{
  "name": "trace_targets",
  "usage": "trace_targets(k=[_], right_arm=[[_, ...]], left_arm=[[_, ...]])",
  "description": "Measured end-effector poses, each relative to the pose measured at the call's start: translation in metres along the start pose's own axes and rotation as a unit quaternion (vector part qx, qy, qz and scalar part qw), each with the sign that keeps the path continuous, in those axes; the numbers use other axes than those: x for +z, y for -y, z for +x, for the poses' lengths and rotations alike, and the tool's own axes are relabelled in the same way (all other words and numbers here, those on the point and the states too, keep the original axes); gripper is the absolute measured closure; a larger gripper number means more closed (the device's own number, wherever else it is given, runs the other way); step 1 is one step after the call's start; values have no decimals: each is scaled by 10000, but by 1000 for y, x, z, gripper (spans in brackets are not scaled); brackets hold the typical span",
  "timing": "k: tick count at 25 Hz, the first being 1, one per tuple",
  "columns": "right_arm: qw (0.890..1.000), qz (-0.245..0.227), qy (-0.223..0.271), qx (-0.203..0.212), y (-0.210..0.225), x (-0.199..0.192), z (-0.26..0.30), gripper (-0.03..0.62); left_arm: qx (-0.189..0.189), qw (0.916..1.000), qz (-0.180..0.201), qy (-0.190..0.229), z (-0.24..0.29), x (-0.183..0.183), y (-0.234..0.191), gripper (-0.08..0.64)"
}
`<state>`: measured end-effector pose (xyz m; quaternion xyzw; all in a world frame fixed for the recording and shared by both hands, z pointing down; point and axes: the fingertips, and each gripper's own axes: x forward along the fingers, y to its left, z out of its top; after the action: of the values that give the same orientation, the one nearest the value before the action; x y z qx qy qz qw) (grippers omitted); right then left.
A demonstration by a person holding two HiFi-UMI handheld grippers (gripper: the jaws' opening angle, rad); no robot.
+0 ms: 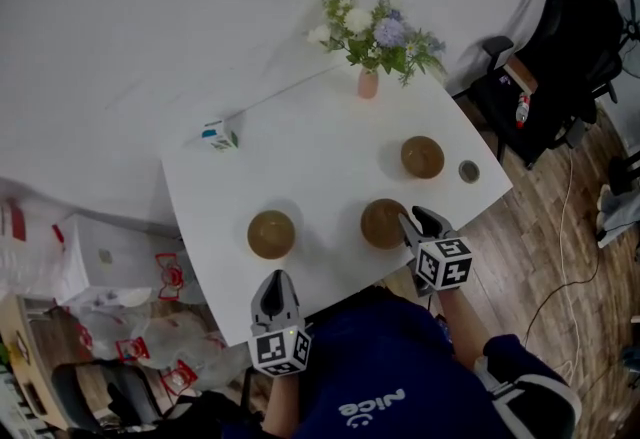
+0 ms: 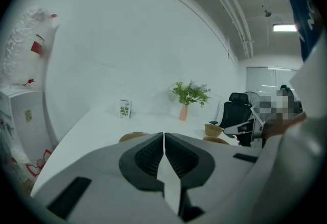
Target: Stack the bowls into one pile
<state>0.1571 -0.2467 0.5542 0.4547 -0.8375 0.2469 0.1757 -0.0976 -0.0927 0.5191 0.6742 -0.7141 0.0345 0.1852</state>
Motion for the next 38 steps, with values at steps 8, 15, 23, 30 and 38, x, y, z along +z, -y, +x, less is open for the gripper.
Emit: trace_targets(k=[8, 15, 23, 30, 38], right_arm=[[9979, 218, -613, 73, 9, -21, 23, 442], [9957, 327, -858, 97, 13, -34, 34, 442], [9946, 505, -907, -53, 21, -39, 35, 479], [9938, 632, -911, -116, 22, -40, 34, 552], [9954, 715, -640, 13, 13, -24, 21, 555]], left_arm=[[287, 9992, -134, -228, -11, -20, -17, 534], [286, 9993, -108, -196, -9, -16, -23, 535], [286, 9991, -144, -265, -8, -21, -20, 534], [294, 9990, -171, -280, -10, -25, -24, 534], [315, 9991, -183, -226, -14, -24, -27, 534]])
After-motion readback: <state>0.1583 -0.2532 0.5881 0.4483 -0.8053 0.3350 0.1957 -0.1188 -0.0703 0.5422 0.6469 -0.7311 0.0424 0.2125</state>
